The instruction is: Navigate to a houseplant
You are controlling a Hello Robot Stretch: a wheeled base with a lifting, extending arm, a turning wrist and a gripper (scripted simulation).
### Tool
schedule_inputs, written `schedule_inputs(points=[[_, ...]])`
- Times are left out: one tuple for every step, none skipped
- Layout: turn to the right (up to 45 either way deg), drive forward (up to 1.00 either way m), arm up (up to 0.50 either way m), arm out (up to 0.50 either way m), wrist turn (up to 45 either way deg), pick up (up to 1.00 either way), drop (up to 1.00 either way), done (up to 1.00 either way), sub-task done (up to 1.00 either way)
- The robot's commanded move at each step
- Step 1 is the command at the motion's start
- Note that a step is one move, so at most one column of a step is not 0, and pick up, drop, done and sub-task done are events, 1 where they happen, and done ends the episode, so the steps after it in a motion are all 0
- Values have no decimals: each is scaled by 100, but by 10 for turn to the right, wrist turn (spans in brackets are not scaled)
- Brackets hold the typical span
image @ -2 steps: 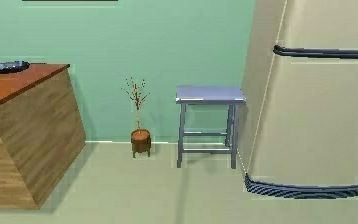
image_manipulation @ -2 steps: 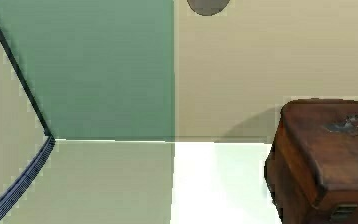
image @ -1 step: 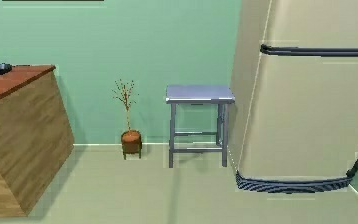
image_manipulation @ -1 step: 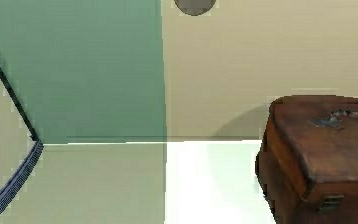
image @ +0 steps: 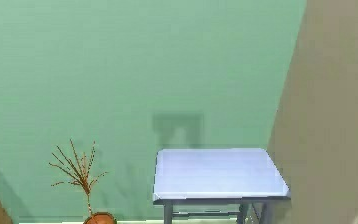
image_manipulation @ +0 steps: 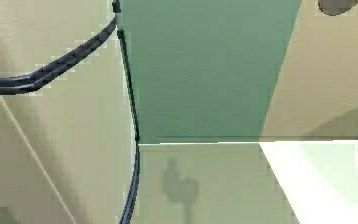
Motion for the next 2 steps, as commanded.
schedule_inputs(points=[[-300,0,0,0,0,0,0,0,0],[0,0,0,0,0,0,0,100,0]])
